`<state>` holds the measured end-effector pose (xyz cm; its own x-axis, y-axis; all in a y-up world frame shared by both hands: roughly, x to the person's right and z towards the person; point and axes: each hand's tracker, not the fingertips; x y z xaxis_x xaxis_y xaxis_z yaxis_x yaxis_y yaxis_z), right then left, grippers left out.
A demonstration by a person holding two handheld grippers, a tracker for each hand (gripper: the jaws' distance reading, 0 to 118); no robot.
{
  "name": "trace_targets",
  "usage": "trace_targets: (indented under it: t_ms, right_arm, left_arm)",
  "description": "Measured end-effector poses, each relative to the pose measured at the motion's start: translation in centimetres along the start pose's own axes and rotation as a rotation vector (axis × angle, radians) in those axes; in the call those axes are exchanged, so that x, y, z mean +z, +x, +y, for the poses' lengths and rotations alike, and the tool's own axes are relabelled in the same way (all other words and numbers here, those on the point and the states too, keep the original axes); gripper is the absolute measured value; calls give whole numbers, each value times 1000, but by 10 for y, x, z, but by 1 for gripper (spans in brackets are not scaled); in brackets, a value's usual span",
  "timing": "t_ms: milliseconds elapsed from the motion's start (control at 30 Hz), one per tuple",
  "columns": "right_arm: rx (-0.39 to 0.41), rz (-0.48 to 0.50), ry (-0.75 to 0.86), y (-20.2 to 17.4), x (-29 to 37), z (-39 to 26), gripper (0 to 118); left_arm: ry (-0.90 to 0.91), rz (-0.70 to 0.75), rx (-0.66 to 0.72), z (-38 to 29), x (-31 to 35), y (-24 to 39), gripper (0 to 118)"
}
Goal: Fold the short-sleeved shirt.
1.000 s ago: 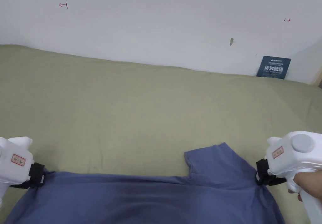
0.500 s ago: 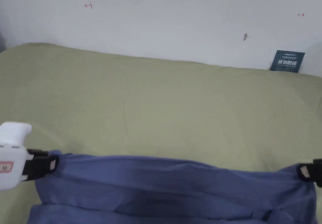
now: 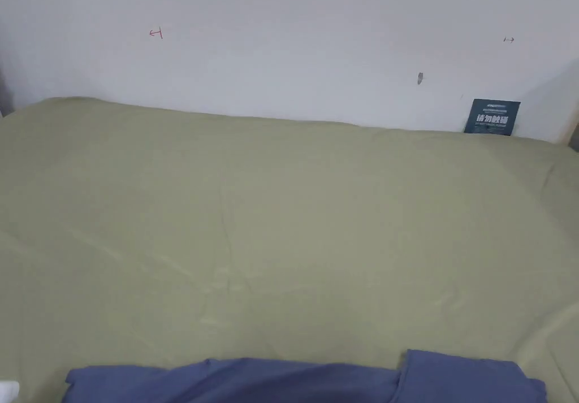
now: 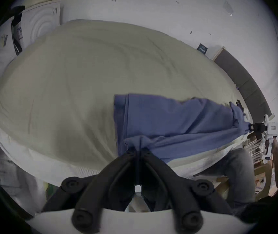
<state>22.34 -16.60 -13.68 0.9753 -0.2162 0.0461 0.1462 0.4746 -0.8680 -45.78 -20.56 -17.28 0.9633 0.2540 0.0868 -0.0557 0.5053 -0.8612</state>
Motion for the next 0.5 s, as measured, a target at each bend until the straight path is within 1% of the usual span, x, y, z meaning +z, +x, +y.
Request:
trace_targets:
  t_ms: [33,100,133,167,200,233,267,300,333,367,400,433,500]
  right_arm:
    - [17,-28,-2,-2,-4,-3,0]
    - [-8,-7,15,0,-10,-3,0]
    - [-19,-27,22,-1,-12,-3,0]
    - [-21,-20,30,1,-13,-3,0]
    - [-27,2,17,10,-17,-3,0]
    - [-37,4,5,11,-16,-1,7]
    - [-42,6,8,11,-10,-1,41]
    - [-37,17,22,10,0,-1,69]
    - [-26,27,44,9,10,-1,81]
    - [-10,52,78,6,24,-1,79]
    - [-6,67,127,0,41,0,79]
    - [4,65,184,-8,56,1,79]
    - [61,52,309,-35,87,5,79]
  left_arm:
    - [1,-3,-4,-4,-2,0,5]
    - [14,-8,26,-8,-7,-4,5]
    - [43,-20,44,-8,-7,-6,7]
    - [48,-27,58,-8,-6,-8,12]
    - [47,-27,53,-9,-4,-9,20]
    - [57,-38,49,-9,-2,-9,35]
    - [62,-49,49,-10,2,-9,69]
    - [62,-51,53,-11,9,-9,93]
    - [55,-36,64,-12,15,-7,100]
    - [52,45,85,-13,26,-3,100]
    - [123,58,88,-15,42,2,100]
    - [208,-9,86,-15,59,6,100]
    - [361,-34,76,-6,92,31,100]
